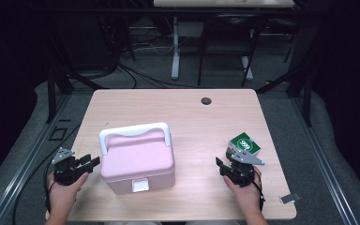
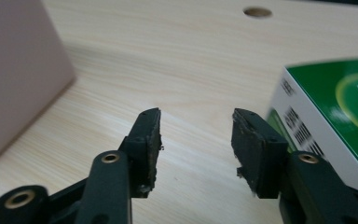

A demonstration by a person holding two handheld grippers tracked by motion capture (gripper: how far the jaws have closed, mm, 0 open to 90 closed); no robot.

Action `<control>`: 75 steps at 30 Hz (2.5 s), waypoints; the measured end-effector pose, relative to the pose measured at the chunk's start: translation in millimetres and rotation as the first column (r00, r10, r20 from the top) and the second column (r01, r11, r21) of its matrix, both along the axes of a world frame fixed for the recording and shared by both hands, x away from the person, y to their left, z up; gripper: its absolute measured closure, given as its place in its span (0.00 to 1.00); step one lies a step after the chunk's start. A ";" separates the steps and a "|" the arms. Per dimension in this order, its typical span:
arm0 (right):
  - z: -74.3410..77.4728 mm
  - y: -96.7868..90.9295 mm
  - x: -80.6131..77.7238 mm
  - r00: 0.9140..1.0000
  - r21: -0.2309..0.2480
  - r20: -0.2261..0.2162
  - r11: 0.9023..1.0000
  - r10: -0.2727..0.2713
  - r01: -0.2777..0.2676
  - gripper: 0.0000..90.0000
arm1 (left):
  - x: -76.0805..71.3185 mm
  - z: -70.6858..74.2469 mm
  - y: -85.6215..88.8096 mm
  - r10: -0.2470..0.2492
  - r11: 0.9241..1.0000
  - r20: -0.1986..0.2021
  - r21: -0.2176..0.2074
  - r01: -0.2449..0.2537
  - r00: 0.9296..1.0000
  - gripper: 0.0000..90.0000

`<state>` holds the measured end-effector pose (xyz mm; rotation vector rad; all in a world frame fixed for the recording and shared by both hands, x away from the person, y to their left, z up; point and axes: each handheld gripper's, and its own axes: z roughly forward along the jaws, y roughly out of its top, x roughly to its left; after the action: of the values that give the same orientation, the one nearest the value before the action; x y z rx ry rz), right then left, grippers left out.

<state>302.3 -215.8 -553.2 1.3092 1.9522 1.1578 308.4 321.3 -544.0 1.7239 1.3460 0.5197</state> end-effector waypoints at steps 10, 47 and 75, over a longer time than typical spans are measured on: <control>-3.5 6.8 -1.7 1.000 0.007 0.010 1.000 -0.004 0.004 0.58 | -2.5 2.2 -2.4 -0.013 0.999 -0.002 -0.030 0.012 1.000 0.65; 1.2 26.3 -3.7 0.995 0.044 -0.059 0.996 0.075 -0.072 1.00 | -16.1 16.6 -31.3 -0.107 0.992 0.010 -0.066 0.108 0.994 1.00; -1.1 66.5 -6.2 0.969 0.028 -0.058 0.970 0.242 -0.241 1.00 | -1.2 10.8 -63.2 -0.170 0.982 -0.003 -0.079 0.169 0.985 1.00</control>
<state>296.1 -149.3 -554.3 1.1521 2.1971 1.2673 307.3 258.1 -533.2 1.7589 1.1967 0.3587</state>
